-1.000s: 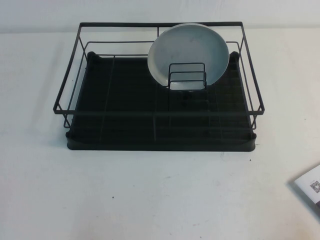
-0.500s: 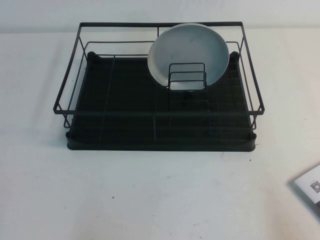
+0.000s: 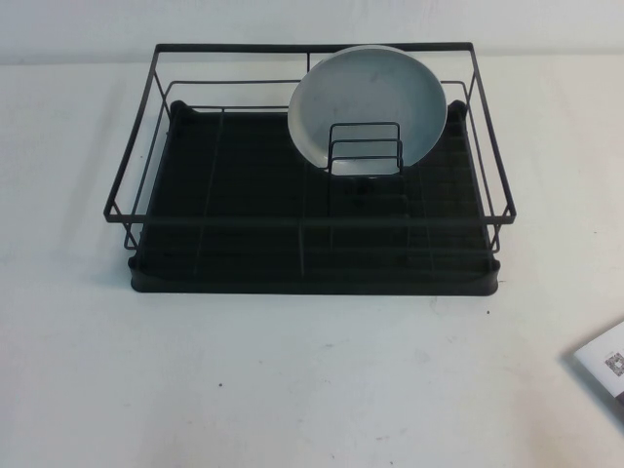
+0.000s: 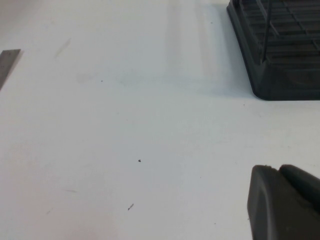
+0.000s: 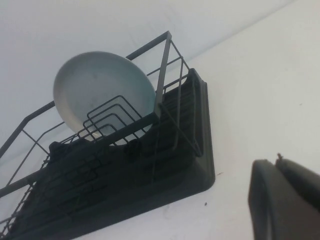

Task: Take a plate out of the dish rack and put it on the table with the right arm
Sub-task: Grasp the plate from the shelf

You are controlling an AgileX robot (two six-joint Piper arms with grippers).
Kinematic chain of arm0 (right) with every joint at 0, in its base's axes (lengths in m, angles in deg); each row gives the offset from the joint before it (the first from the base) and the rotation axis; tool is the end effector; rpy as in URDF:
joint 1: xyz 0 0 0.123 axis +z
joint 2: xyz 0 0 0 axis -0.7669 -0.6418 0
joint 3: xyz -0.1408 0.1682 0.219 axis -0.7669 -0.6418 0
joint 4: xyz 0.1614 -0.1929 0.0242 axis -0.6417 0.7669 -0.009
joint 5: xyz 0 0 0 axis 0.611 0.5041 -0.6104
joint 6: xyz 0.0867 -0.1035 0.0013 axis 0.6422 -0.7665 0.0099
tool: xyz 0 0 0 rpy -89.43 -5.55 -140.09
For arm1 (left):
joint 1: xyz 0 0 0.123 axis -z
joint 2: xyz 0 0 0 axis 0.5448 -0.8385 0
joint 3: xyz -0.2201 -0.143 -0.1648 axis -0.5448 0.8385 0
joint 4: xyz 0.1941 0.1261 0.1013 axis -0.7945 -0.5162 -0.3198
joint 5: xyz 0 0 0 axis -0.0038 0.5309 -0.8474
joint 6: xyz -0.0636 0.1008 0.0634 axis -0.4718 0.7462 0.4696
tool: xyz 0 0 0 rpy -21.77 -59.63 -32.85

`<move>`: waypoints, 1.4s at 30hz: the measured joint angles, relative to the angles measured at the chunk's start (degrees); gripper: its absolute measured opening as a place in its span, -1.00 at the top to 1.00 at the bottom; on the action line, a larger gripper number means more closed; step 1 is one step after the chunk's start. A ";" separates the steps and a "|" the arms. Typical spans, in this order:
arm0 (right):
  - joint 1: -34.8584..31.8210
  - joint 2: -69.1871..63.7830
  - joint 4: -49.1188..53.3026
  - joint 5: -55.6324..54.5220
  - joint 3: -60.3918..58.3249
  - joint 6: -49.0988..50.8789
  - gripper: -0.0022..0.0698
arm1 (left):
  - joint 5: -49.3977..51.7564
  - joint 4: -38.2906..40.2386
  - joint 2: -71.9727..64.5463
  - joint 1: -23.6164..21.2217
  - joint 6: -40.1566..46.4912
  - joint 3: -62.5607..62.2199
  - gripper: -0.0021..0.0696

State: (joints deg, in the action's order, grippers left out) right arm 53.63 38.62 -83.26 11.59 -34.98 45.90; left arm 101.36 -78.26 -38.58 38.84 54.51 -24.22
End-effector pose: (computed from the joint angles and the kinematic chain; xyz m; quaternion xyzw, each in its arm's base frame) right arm 0.0734 0.0239 0.1881 0.1383 0.7176 0.2632 0.6297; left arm 0.0717 0.0049 0.1622 0.0618 0.7941 0.0420 0.6031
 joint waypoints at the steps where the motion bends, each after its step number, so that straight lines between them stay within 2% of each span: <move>1: 0.00 0.00 -0.37 -0.12 0.00 -0.16 0.99 | 0.00 0.00 0.00 0.00 0.00 0.00 0.96; 15: 0.00 -2.72 -5.67 -1.68 2.45 -0.58 0.99 | 0.00 0.00 0.00 0.00 0.00 0.00 0.96; 29: 0.00 -44.10 16.76 15.48 43.09 -1.25 0.99 | 0.00 0.00 0.00 0.00 0.00 0.00 0.96; 42: 0.00 -72.68 18.70 21.67 71.92 -10.70 0.99 | 0.00 0.00 0.00 0.00 0.00 0.00 0.96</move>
State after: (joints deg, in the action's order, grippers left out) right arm 53.63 -34.06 -64.55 33.26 36.95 35.20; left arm 101.36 -78.26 -38.58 38.84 54.51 -24.22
